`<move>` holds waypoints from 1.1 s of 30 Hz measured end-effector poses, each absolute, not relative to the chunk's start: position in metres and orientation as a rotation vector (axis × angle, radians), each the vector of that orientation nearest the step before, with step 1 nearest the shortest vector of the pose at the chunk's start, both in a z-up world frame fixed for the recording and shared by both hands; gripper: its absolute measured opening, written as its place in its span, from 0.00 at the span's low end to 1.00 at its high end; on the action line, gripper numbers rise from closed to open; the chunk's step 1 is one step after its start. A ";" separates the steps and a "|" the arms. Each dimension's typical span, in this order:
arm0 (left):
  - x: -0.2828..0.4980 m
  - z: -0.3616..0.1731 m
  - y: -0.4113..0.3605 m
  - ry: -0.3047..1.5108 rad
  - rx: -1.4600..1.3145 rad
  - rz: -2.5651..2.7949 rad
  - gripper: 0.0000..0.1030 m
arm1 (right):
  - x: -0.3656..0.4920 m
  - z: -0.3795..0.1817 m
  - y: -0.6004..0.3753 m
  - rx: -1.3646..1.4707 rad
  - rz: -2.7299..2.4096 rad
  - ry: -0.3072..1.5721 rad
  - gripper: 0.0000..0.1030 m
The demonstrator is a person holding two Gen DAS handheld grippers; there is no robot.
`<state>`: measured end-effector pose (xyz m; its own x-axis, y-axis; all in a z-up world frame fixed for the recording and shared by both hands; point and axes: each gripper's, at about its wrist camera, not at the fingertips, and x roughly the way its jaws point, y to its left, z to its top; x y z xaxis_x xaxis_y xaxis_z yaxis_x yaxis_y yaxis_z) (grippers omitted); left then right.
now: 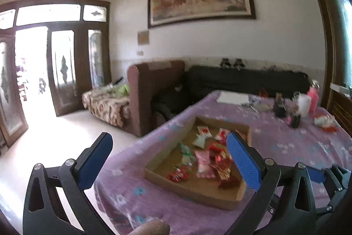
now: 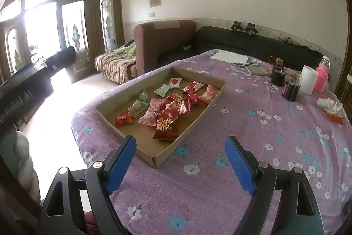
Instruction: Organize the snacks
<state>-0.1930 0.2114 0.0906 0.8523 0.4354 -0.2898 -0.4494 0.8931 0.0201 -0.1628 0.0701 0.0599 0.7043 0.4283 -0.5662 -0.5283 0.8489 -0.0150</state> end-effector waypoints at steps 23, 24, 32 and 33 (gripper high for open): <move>-0.148 0.038 0.242 0.635 -0.221 0.408 1.00 | -0.152 0.041 0.098 -0.243 0.574 0.641 0.82; -0.147 0.037 0.244 0.639 -0.223 0.407 1.00 | -0.152 0.040 0.100 -0.248 0.576 0.644 0.82; -0.139 0.027 0.251 0.674 -0.238 0.403 1.00 | -0.139 0.033 0.111 -0.245 0.586 0.690 0.82; -0.138 0.027 0.252 0.676 -0.239 0.402 1.00 | -0.136 0.032 0.111 -0.240 0.585 0.699 0.82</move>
<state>-0.1380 0.2518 0.0267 0.7075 0.2820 -0.6481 -0.4347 0.8966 -0.0844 -0.1361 0.1109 0.0319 0.6143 0.4244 -0.6653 -0.5798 0.8146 -0.0158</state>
